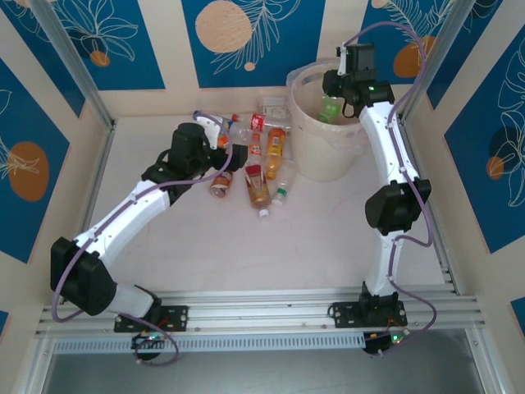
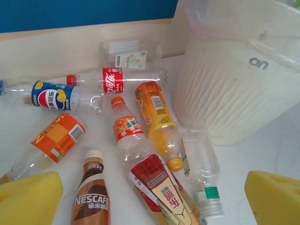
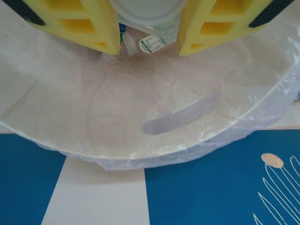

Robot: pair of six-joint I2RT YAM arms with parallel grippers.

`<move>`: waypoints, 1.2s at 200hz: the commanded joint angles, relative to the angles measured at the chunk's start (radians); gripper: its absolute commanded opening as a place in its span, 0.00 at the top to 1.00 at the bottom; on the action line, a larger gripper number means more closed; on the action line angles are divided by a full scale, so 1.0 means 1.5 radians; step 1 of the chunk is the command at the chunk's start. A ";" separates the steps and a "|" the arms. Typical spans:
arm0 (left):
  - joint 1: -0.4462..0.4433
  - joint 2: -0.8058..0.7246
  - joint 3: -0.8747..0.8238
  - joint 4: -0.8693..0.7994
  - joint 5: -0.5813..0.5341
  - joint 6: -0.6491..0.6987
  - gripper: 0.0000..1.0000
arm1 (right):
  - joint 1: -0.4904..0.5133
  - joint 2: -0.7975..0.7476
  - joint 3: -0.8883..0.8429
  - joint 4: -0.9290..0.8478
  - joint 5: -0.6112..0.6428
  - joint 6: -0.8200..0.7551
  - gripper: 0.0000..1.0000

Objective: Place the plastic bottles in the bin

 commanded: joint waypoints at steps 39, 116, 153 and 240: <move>0.017 0.021 -0.004 -0.003 -0.026 -0.013 0.00 | -0.023 0.001 -0.026 -0.008 -0.008 -0.003 0.49; 0.024 0.035 -0.006 -0.024 -0.048 0.020 0.00 | -0.018 -0.061 -0.027 -0.029 -0.021 0.004 0.08; 0.037 0.038 -0.014 -0.038 -0.045 0.036 0.00 | 0.000 -0.117 -0.059 -0.043 -0.032 0.009 0.01; 0.050 0.111 -0.015 -0.104 -0.073 0.067 0.09 | 0.069 -0.357 -0.326 0.008 -0.058 0.069 0.01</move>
